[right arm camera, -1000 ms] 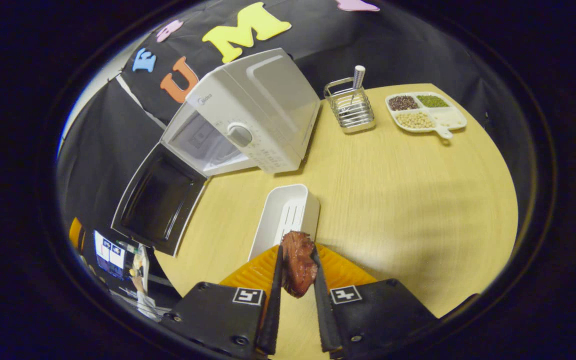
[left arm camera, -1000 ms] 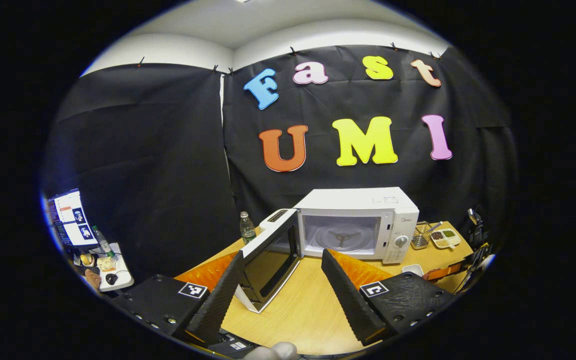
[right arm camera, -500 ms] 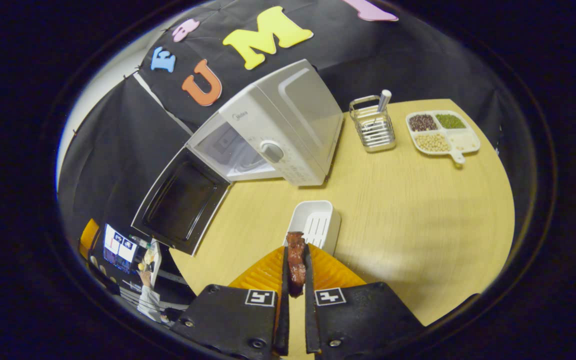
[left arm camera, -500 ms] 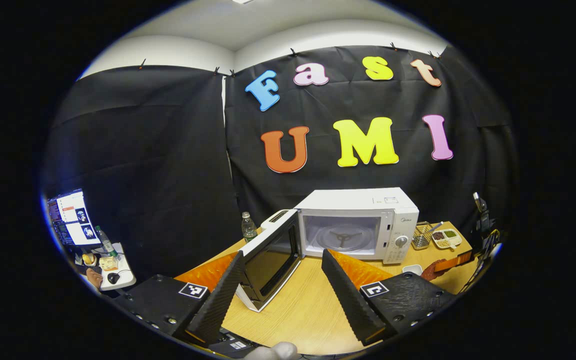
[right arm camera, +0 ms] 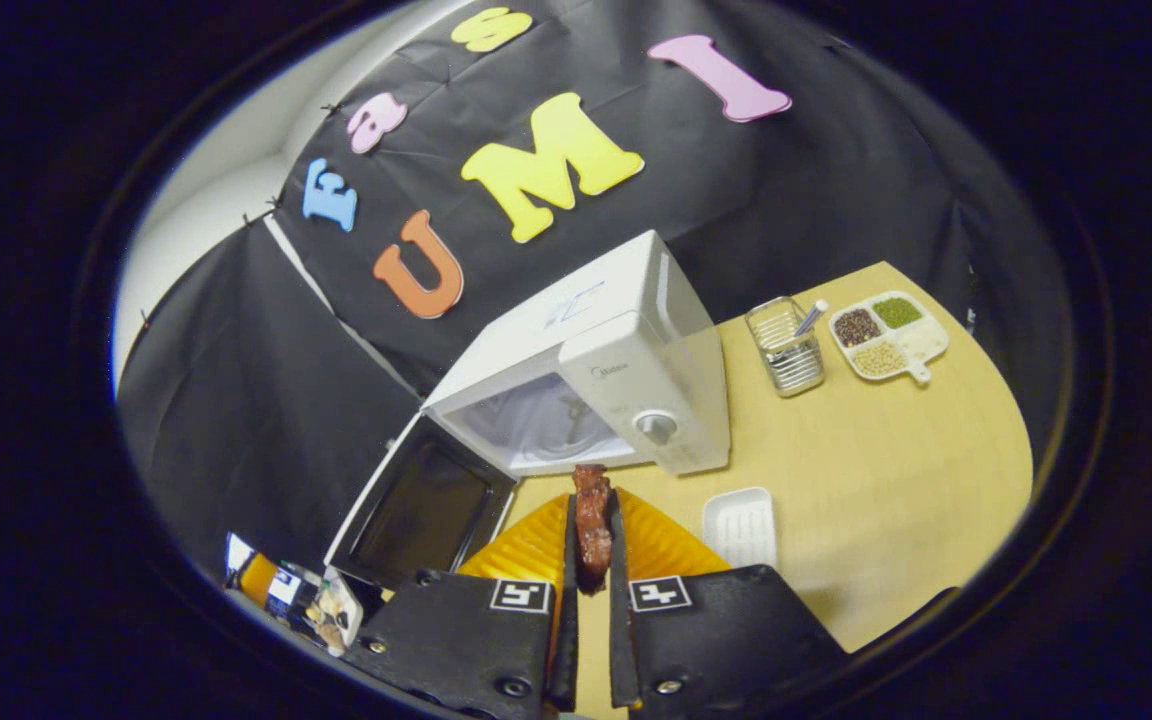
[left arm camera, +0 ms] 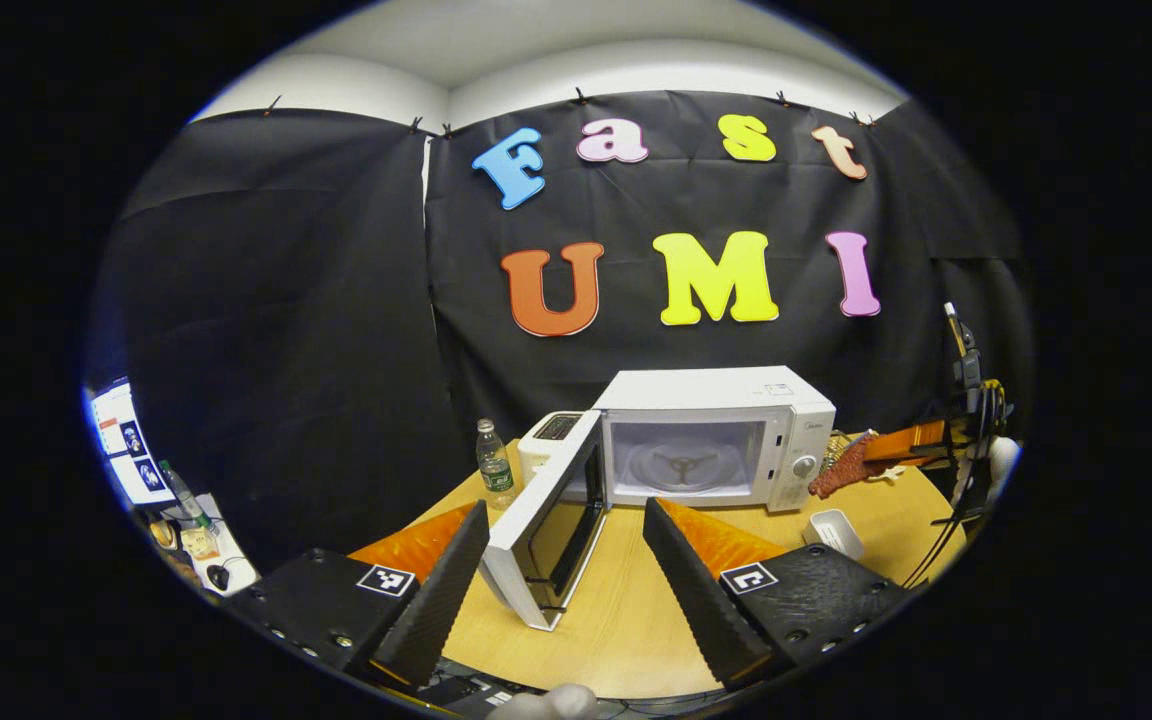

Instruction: Open the microwave oven with the left hand, put the food in, and close the microwave oven.

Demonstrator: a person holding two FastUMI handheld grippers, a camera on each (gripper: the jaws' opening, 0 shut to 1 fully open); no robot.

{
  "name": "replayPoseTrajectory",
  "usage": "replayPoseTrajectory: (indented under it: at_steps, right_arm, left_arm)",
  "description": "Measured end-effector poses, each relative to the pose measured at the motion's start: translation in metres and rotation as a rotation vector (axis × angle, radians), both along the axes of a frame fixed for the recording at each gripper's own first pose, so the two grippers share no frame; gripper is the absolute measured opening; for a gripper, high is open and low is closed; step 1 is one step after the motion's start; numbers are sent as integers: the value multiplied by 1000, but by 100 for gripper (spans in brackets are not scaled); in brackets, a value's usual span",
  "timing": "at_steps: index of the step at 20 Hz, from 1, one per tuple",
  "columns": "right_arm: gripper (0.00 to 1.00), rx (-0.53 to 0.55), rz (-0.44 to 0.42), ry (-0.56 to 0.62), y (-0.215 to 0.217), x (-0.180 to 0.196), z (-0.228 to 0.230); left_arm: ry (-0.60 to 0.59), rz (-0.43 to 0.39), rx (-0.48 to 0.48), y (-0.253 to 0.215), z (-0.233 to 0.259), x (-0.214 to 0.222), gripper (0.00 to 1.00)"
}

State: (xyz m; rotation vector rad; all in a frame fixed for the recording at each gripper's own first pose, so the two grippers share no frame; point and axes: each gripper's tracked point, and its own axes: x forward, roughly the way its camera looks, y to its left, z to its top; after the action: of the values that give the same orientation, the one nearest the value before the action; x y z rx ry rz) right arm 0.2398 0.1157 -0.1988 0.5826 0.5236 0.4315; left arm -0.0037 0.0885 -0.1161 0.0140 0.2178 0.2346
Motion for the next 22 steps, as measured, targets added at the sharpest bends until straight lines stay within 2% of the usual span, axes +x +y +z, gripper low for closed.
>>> replayPoseTrajectory:
  at_steps: [5,6,7,10,14,17,22]
  right_arm:
    - [16,200,-184,-28,84,34,-7]
    - [16,232,-215,-27,100,45,-11]
    - [15,264,-242,-39,118,58,-12]
    - [16,315,-306,-47,167,101,-28]
    - [16,285,-402,-39,200,153,-53]
    - [16,190,-473,-26,210,188,-80]
    - [16,91,-432,-84,236,224,-94]
  left_arm:
    - [7,-42,9,55,-7,-10,95]
    - [16,-42,18,65,-12,-9,100]
    - [23,-36,29,75,-17,-10,95]
    - [22,-28,48,97,-26,-7,95]
    - [31,-17,51,117,-36,1,95]
    - [54,-11,57,130,-44,7,95]
    - [72,19,68,146,-54,12,95]
